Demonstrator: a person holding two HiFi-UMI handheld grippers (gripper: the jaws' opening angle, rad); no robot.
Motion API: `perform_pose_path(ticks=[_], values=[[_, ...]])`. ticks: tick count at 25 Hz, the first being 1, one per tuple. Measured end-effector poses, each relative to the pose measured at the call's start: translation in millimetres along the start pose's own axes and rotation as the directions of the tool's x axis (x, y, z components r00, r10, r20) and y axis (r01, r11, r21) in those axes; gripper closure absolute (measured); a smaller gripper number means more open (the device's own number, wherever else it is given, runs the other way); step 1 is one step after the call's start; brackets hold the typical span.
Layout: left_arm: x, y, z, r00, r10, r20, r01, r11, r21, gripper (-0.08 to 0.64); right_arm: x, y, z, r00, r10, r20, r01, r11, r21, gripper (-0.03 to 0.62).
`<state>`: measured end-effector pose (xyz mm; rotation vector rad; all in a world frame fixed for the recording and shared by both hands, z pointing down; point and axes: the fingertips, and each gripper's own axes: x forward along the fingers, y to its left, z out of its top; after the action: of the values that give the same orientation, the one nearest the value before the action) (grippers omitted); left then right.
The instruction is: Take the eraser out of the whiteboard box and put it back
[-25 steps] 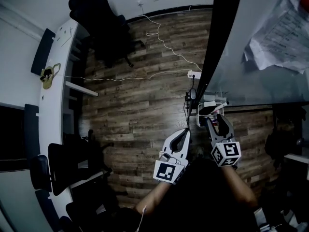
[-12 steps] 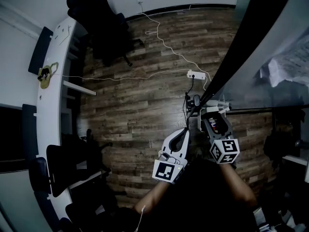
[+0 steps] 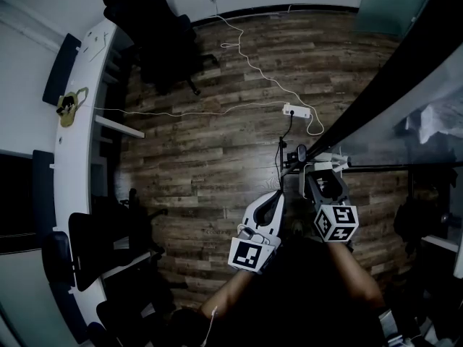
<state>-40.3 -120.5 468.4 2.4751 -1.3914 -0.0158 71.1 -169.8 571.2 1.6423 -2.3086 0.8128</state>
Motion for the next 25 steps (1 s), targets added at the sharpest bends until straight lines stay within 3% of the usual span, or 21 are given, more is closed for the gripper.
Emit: perform_pose_path(ticks=[25], values=[[-15.8,-8.6,4.7,0.999,0.013,0.032,-0.014,1.000,0.013,0.554,-23.3,8.8,22.5,0.996,0.021,0.089,-0.018,0.999,-0.033,0.353]])
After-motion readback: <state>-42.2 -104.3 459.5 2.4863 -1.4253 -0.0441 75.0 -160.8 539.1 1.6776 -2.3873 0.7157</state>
